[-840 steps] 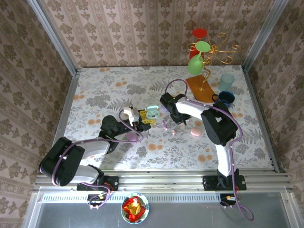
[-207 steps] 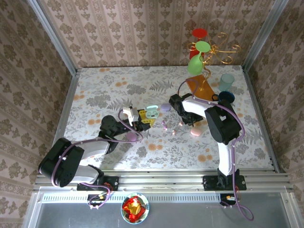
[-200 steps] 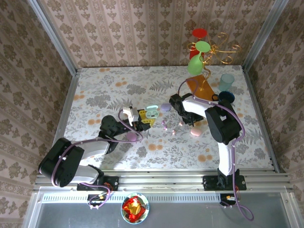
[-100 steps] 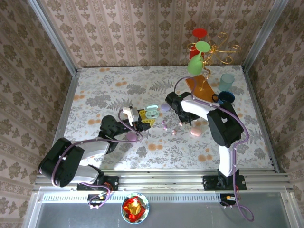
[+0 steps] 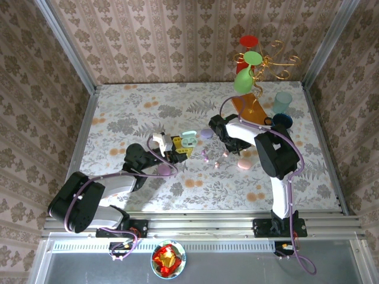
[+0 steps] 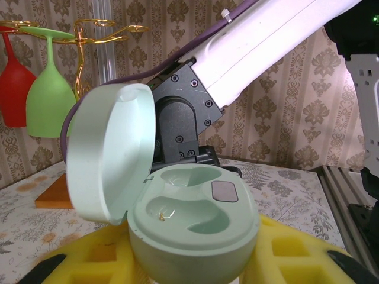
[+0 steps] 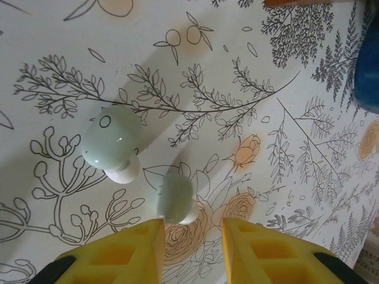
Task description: Insert the wireless bluetooth earbuds into the charging case
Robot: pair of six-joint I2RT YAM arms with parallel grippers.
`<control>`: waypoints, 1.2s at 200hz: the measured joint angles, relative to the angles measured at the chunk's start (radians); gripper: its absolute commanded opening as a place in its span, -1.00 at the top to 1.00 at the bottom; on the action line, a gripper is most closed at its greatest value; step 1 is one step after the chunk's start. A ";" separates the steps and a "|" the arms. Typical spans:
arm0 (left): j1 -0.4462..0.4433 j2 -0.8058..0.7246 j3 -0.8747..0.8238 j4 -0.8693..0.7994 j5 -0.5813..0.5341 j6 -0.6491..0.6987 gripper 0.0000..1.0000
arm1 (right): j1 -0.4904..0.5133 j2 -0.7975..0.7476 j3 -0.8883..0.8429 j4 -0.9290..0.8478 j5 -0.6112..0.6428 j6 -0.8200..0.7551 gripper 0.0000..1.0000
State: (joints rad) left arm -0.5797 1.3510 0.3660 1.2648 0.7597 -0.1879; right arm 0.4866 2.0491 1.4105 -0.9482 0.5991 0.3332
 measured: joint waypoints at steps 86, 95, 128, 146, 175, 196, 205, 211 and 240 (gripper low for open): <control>0.000 0.000 0.000 0.000 0.000 0.000 0.36 | 0.000 0.015 0.029 0.002 0.000 -0.015 0.28; 0.000 0.000 0.000 0.000 0.000 0.000 0.36 | 0.000 0.019 0.037 0.002 0.000 -0.014 0.27; 0.005 0.000 0.000 0.000 0.003 0.000 0.36 | -0.001 0.055 0.066 0.002 0.000 -0.011 0.27; 0.005 0.000 0.000 0.000 0.003 0.000 0.36 | -0.006 0.070 0.066 -0.001 0.000 -0.011 0.28; 0.005 0.000 -0.002 0.000 0.003 0.000 0.36 | -0.009 0.075 0.070 -0.003 0.000 -0.006 0.34; 0.005 0.000 -0.004 0.000 0.003 0.000 0.36 | -0.011 0.077 0.070 -0.004 0.000 0.003 0.40; 0.005 0.000 -0.005 0.000 0.003 0.000 0.36 | -0.013 0.078 0.070 -0.004 0.000 0.005 0.41; 0.005 0.000 -0.005 0.000 0.003 0.000 0.36 | -0.013 0.078 0.070 -0.004 0.000 0.007 0.41; 0.005 0.000 -0.006 0.000 0.003 0.000 0.36 | -0.015 0.079 0.070 -0.011 0.000 0.011 0.47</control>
State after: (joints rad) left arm -0.5743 1.3506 0.3599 1.2644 0.7631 -0.1879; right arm 0.4713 2.1277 1.4803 -0.9592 0.5991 0.3443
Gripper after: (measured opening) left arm 0.350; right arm 0.284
